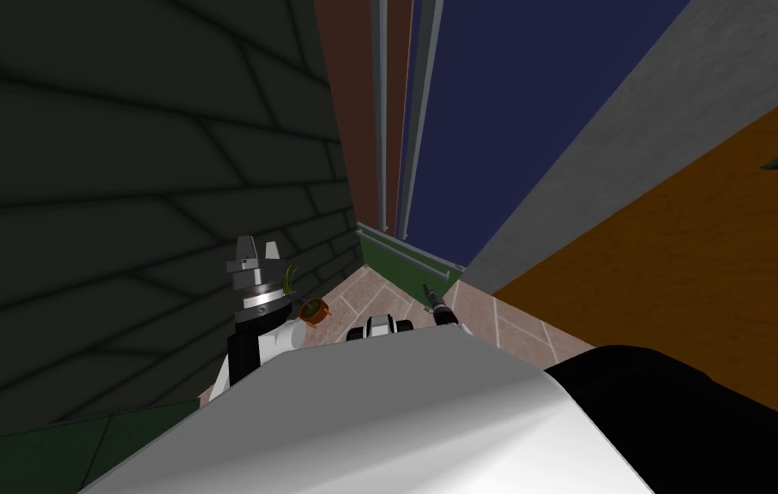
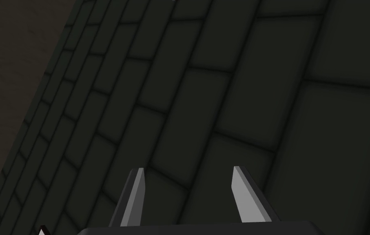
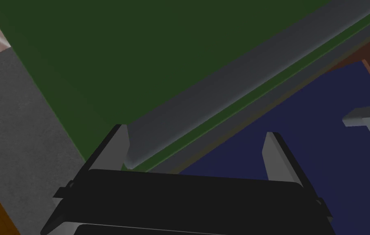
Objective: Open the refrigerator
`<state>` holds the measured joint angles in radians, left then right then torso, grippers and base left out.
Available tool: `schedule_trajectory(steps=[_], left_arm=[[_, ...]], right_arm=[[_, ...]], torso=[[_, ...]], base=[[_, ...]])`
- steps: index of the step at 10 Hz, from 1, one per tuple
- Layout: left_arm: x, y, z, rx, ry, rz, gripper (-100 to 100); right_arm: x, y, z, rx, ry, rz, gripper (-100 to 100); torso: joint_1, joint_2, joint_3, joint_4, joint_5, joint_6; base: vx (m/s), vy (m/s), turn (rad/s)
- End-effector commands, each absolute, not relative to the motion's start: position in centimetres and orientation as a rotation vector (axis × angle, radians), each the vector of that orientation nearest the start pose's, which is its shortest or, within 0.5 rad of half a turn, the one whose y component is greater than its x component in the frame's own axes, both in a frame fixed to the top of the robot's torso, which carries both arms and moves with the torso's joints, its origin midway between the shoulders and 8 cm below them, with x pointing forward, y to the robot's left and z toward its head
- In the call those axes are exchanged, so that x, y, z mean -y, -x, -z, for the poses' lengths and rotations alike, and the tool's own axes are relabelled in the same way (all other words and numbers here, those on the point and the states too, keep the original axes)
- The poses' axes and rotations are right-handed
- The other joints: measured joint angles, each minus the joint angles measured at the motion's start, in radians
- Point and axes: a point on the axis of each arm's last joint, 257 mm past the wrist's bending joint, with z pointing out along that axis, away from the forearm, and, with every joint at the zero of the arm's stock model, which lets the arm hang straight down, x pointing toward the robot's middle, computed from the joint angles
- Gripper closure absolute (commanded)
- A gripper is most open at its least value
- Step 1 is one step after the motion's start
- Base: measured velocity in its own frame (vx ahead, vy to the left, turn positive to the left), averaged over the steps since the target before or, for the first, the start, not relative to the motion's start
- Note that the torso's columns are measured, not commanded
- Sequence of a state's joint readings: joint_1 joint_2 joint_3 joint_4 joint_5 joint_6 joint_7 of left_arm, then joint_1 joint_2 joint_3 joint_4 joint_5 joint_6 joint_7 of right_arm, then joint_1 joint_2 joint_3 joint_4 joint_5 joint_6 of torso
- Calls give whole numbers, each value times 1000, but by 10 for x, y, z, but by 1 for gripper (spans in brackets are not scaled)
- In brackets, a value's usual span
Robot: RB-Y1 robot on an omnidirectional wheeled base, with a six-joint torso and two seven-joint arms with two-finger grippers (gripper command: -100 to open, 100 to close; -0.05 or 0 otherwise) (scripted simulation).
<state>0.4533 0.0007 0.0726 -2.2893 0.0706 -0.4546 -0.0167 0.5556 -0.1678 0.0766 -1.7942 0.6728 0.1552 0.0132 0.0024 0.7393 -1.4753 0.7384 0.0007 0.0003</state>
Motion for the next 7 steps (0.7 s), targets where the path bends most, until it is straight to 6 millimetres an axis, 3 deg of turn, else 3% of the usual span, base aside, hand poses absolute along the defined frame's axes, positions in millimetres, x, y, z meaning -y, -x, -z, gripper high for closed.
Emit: schedule_trajectory(steps=[1,2,3,5,7], left_arm=[[-307,-347,-37,-562,680,1279,0],[-307,-347,-37,-562,680,1278,0],[-307,-347,-37,-562,681,1278,0],[-307,-347,-37,-562,680,1278,0],[-307,-347,-37,-562,680,1279,0]], right_arm=[[336,-331,414,-1904,-819,-174,-100],[336,-331,414,-1905,-813,-170,-100],[339,-319,434,-1963,-802,-94,-100],[344,-313,442,-1989,-772,-48,-100],[351,-294,468,-2065,-745,61,-100]], torso=[[-2,-1,-1,0,0,-1],[-3,-2,-1,-1,-1,0],[-1,-1,-1,0,0,0],[-3,-1,-1,0,-1,0],[-3,-1,-1,0,-1,-1]], base=[[30,-62,80],[12,-27,-23],[12,-47,131],[13,-49,43],[19,-66,118]])
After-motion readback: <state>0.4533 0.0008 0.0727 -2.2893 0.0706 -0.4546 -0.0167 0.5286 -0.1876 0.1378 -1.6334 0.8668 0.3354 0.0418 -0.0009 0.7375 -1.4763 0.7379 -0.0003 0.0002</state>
